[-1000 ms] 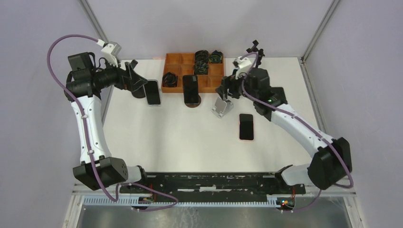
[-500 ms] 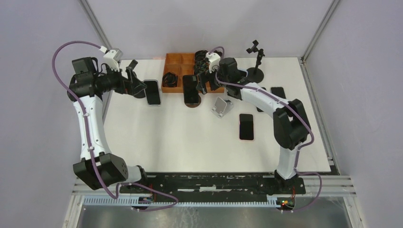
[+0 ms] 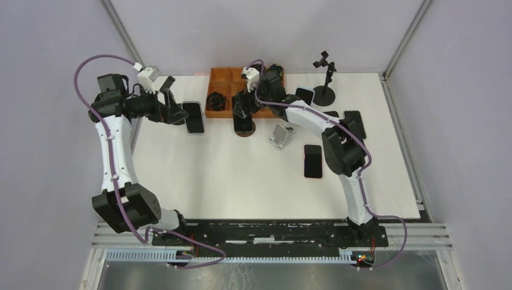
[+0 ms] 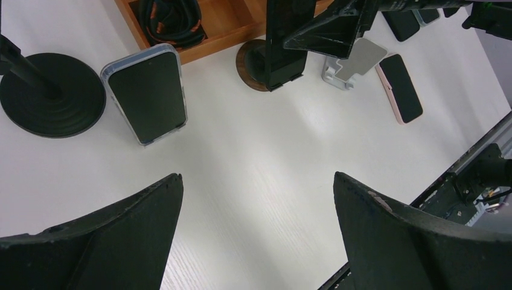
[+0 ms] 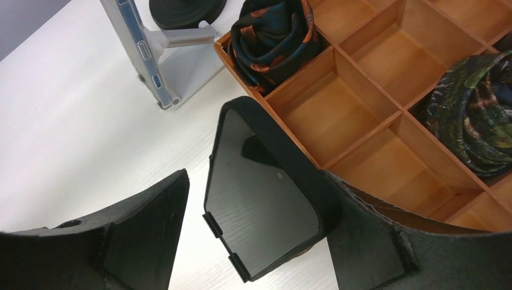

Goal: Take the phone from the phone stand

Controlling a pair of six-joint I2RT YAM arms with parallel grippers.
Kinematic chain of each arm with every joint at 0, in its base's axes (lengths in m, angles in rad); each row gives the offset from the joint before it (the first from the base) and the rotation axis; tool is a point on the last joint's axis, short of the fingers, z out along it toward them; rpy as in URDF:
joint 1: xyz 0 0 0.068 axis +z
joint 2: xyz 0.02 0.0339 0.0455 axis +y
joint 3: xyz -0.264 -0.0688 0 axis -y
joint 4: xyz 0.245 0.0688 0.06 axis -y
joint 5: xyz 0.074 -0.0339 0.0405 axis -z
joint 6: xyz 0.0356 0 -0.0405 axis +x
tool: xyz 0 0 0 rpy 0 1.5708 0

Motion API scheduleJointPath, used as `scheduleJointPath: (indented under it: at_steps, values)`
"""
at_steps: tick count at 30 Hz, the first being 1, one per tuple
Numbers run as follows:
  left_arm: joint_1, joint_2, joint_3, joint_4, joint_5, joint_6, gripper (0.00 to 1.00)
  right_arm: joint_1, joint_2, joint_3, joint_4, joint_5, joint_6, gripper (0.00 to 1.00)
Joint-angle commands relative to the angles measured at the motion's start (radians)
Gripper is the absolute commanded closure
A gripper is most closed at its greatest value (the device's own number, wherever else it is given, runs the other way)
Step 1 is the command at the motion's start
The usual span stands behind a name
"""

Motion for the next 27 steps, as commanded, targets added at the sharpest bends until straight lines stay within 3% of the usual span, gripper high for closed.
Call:
scheduleJointPath:
  at_steps: [1,4,9,12,20,27]
  values:
    - [0.004,-0.002,0.015,-0.031,0.031,0.063,0.0,0.005,0.027,0.045,0.081,-0.027,0.016,0.18]
    - [0.004,0.002,0.018,-0.031,0.034,0.065,0.0,0.006,0.044,0.067,0.087,-0.034,0.027,0.28]
    - [0.004,0.014,0.032,-0.03,0.036,0.061,0.0,0.007,0.034,0.065,0.102,-0.047,0.041,0.62]
    - [0.004,0.02,0.029,-0.033,0.04,0.059,0.0,0.006,0.009,0.056,0.111,-0.046,0.043,0.72]
    - [0.003,0.027,0.022,-0.048,0.051,0.063,0.0,0.008,-0.064,0.054,0.153,-0.079,0.076,0.91]
    - [0.004,0.019,0.029,-0.059,0.049,0.071,0.0,0.01,-0.105,0.044,0.191,-0.119,0.116,0.93]
